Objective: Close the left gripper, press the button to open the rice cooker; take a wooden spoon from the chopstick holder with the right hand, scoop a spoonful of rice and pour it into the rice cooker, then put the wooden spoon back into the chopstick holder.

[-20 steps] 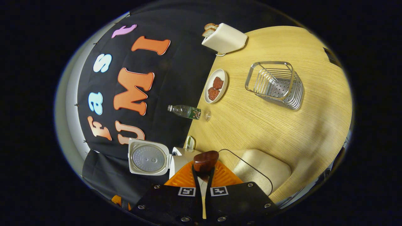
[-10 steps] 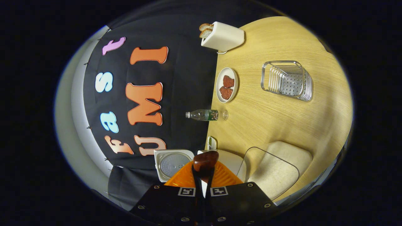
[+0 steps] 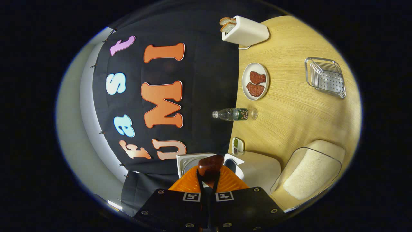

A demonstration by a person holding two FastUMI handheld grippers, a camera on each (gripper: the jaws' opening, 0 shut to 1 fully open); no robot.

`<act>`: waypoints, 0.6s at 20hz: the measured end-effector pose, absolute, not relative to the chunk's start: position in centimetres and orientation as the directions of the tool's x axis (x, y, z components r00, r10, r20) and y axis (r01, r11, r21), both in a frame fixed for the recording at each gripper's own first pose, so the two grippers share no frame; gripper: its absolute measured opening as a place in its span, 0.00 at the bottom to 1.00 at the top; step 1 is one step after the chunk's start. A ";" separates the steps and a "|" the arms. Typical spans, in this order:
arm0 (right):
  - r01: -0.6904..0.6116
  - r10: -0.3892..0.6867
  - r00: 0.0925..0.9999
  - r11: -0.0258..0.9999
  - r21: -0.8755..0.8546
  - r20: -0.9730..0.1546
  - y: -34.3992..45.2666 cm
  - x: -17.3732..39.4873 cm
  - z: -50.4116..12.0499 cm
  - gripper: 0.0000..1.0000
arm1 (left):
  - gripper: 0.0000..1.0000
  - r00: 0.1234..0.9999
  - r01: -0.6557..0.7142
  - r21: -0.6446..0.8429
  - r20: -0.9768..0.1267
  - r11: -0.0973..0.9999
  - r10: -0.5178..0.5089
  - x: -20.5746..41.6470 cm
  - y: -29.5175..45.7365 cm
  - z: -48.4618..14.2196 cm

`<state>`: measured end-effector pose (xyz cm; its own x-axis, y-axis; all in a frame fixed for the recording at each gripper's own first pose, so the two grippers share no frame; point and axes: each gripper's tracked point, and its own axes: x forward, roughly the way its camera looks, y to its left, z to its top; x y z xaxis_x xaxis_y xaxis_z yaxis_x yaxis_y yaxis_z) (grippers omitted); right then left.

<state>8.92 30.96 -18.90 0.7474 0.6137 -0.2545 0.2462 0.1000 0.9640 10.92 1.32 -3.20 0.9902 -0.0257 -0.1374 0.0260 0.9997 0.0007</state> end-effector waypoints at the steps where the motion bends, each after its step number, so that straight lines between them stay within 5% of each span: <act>1: 0.239 0.616 0.747 0.101 0.966 -0.249 31.5 9.6 -18.4 0.03 | 1.00 0.990 0.025 -0.001 -0.140 1.000 -0.025 11.1 1.3 -3.4; 12: 0.080 0.609 0.770 0.206 0.975 -0.192 38.5 17.3 -13.3 0.03 | 1.00 0.987 0.018 -0.029 -0.159 0.999 -0.023 12.9 2.0 -4.7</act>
<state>17.30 38.54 -13.27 0.7698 0.6088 -0.1917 0.0804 0.2055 0.9753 12.87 1.96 -4.74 0.9870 -0.0228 -0.1592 0.0184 0.9994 -0.0295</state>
